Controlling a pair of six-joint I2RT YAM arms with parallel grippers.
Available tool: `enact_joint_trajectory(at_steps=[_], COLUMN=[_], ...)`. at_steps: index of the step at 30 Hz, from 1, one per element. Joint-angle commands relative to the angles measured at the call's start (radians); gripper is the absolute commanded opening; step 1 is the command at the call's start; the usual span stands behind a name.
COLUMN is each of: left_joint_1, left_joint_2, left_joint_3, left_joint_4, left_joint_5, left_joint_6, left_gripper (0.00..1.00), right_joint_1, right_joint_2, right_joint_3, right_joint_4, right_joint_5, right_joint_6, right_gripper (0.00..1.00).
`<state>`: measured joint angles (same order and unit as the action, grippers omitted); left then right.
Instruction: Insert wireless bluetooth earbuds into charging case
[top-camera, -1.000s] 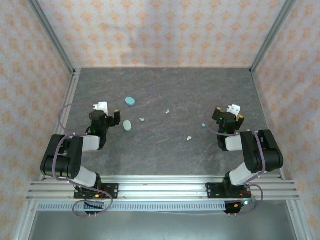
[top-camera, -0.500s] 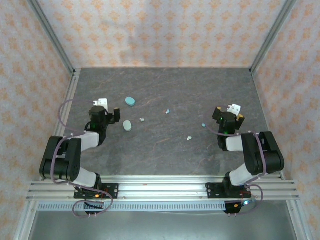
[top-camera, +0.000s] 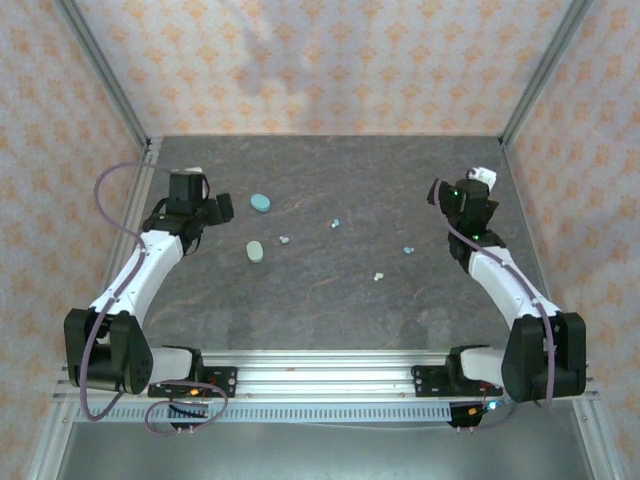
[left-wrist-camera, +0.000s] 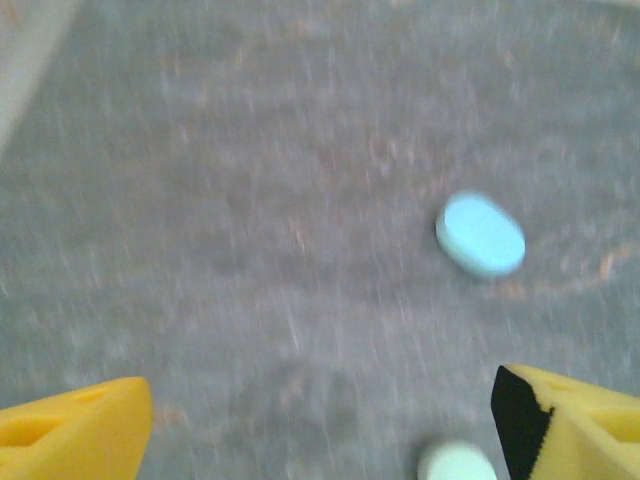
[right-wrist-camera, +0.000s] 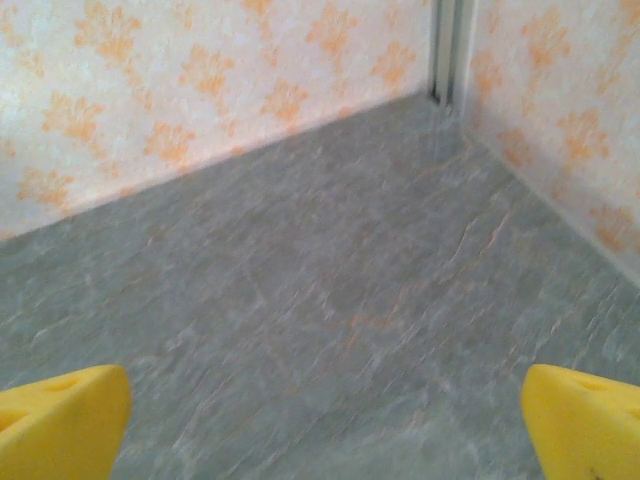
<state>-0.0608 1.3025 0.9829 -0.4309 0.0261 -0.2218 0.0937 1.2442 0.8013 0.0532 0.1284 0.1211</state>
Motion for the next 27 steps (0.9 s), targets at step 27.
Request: enact_joint_trajectory(at_steps=[27], left_joint_1=[-0.243], left_joint_2=[0.432], left_joint_3=[0.068], left_joint_4=[-0.119], left_joint_5=[0.074], left_joint_6=[-0.247], left_gripper=[0.74], right_joint_1=[0.407], right_joint_2=[0.111], right_joint_3=[0.12], right_joint_4=[-0.465], right_joint_5=[-0.18], right_joint_6=[0.31], right_gripper=[0.94])
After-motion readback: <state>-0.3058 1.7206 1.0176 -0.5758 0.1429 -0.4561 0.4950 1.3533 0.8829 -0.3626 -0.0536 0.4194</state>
